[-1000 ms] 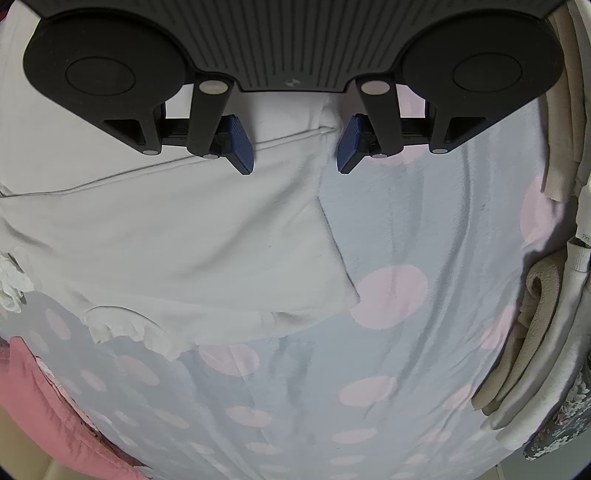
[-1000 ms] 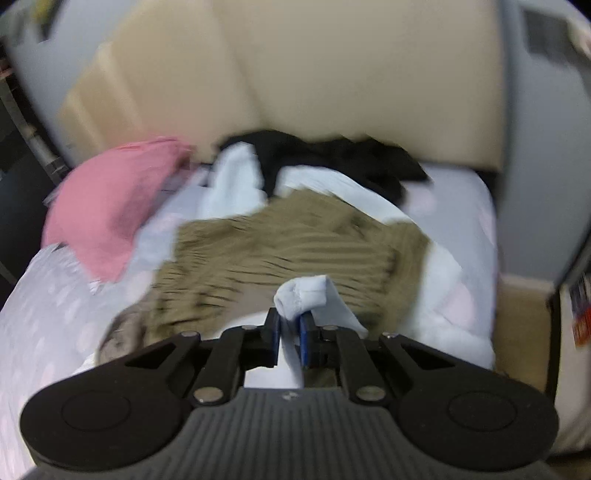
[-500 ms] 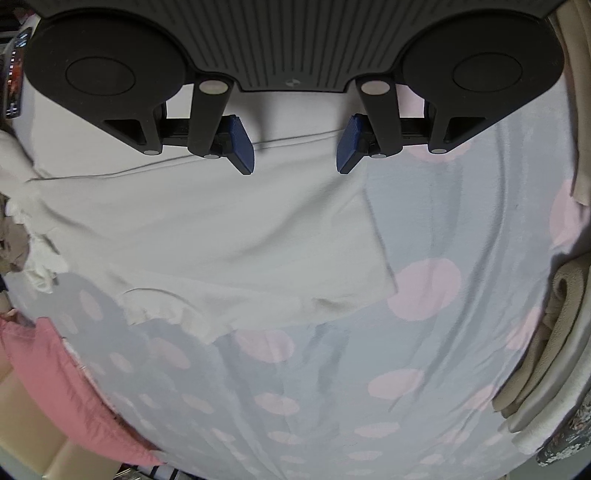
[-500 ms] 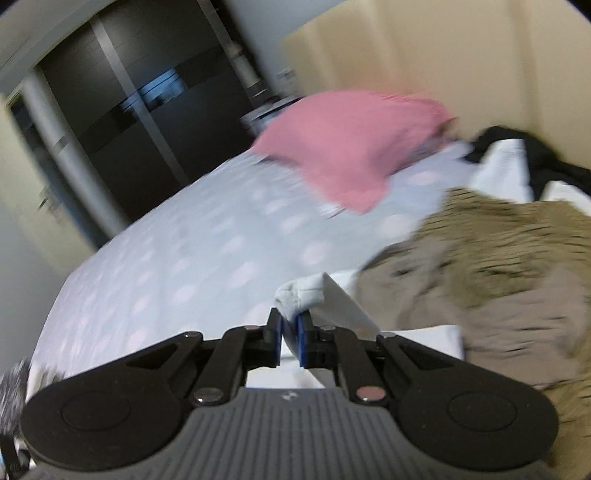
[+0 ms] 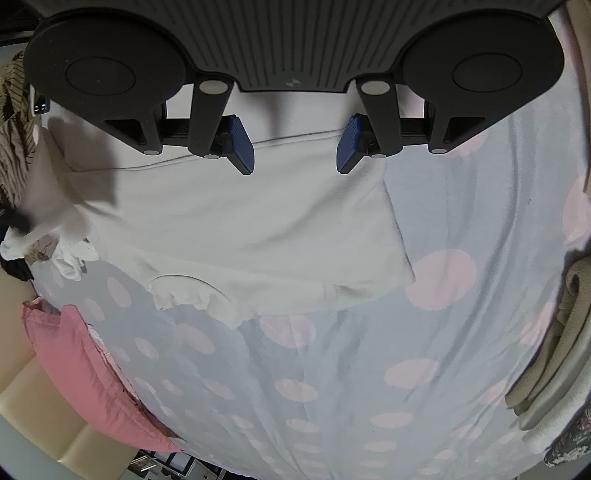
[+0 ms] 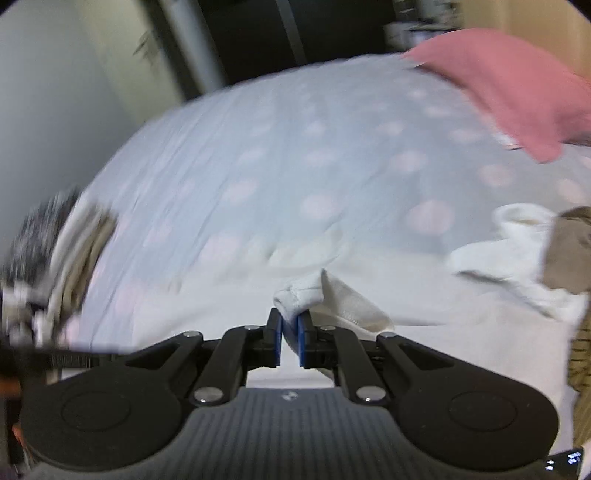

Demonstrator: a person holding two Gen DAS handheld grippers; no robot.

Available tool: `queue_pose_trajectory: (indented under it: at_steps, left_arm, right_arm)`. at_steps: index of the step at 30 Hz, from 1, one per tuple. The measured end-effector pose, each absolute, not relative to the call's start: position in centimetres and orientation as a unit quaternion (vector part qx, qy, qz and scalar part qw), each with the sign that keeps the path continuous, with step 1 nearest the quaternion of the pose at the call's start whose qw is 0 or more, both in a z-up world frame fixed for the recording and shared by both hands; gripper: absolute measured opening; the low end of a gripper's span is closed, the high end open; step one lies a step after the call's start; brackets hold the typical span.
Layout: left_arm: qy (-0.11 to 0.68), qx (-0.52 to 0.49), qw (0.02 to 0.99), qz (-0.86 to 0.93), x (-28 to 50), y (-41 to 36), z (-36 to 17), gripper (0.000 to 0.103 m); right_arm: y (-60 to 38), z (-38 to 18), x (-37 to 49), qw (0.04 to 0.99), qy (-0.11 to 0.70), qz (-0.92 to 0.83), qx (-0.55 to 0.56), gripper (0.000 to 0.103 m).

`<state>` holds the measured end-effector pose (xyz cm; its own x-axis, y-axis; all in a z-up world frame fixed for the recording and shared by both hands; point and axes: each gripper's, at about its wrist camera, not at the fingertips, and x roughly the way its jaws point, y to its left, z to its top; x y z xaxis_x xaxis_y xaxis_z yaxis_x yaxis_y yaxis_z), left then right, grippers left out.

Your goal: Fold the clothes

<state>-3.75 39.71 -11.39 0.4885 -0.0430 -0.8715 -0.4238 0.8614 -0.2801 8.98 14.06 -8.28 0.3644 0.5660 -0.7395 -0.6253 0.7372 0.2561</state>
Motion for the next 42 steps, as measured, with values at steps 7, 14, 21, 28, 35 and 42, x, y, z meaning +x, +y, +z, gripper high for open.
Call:
queue_pose_trajectory:
  at_steps: [7,14,21,28,35,42]
  left_arm:
    - [0.499,-0.237,0.83,0.082,-2.7,38.5,-11.8,0.047]
    - [0.508,-0.227,0.83,0.049,-1.5,36.4,-12.1,0.047]
    - [0.51,-0.217,0.833,0.013,0.1,33.8,-12.0,0.048]
    - [0.517,-0.181,0.835,-0.046,2.3,29.9,-12.3,0.048]
    - [0.521,-0.094,0.842,-0.108,3.5,24.6,-12.8,0.048]
    - [0.554,-0.067,0.824,-0.099,5.1,22.4,-15.8,0.048]
  right_arm:
    - [17.9,-14.0,5.7,0.759,0.487,0.412,-0.129,0.01]
    - [17.6,-16.0,4.6,0.713,0.531,0.432,-0.154,0.027]
    - [15.4,-14.3,5.9,0.709,0.549,0.421,-0.136,0.042]
    - [12.3,-14.4,7.9,0.736,0.551,0.357,-0.168,0.042]
    - [8.0,-12.8,11.2,0.768,0.54,0.313,-0.142,0.042]
    - [3.0,-10.3,15.0,0.813,0.518,0.25,-0.094,0.046]
